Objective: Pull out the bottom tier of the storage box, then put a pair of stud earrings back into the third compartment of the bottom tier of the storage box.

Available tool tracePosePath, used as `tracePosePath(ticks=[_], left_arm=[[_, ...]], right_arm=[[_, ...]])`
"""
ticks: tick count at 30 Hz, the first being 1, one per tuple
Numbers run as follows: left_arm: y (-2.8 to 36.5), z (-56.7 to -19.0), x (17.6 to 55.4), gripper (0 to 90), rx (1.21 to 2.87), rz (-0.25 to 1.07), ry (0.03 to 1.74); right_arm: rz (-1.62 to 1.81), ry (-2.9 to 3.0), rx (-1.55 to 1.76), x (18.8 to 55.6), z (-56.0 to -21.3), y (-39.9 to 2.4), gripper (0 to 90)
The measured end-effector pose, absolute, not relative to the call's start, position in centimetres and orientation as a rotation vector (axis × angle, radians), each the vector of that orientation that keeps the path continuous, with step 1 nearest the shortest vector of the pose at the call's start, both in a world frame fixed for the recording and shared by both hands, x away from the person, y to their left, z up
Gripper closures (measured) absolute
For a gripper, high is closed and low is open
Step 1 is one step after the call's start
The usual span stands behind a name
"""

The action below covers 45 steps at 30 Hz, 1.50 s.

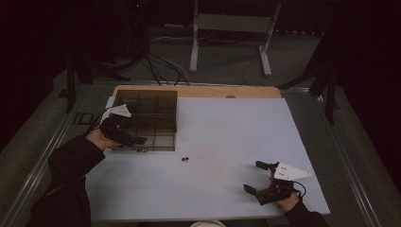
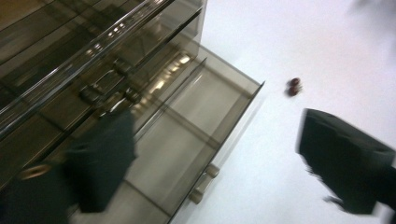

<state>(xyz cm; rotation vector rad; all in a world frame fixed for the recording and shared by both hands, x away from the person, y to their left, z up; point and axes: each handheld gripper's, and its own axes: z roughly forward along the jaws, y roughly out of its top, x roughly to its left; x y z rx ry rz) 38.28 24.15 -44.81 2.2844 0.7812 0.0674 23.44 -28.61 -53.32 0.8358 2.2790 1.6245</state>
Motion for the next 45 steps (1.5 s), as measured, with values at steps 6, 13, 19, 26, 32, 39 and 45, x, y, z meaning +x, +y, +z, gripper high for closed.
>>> tracePosePath(ticks=[6, 13, 19, 26, 32, 39, 45], left_arm=[[23.5, -44.5, 38.3, 3.2, 2.247, 0.075, 0.817], [22.4, -43.3, 37.9, 3.1, 2.201, 0.106, 0.807], [21.0, -42.6, 36.9, 3.1, 2.206, 0.104, 0.745], [19.7, -42.6, 36.4, 3.1, 2.223, 0.121, 0.704], [18.7, -42.8, 36.0, 3.0, 2.222, 0.120, 0.668], [17.4, -43.1, 35.6, 1.7, 2.234, 0.099, 0.650], [16.5, -43.4, 35.2, 1.7, 2.245, 0.077, 0.628]], right_arm=[[1.633, 2.279, 0.845, 23.5, -53.3, -28.7, 0.0], [1.627, 2.279, 0.845, 23.5, -53.4, -28.7, 0.0], [1.621, 2.283, 0.839, 23.5, -53.3, -28.6, 0.0], [1.622, 2.284, 0.838, 23.5, -53.3, -28.6, 0.0], [1.628, 2.284, 0.842, 23.5, -53.4, -28.6, 0.0], [1.625, 2.287, 0.840, 23.6, -53.4, -28.6, 0.0], [1.624, 2.289, 0.838, 23.5, -53.4, -28.6, 0.0]])
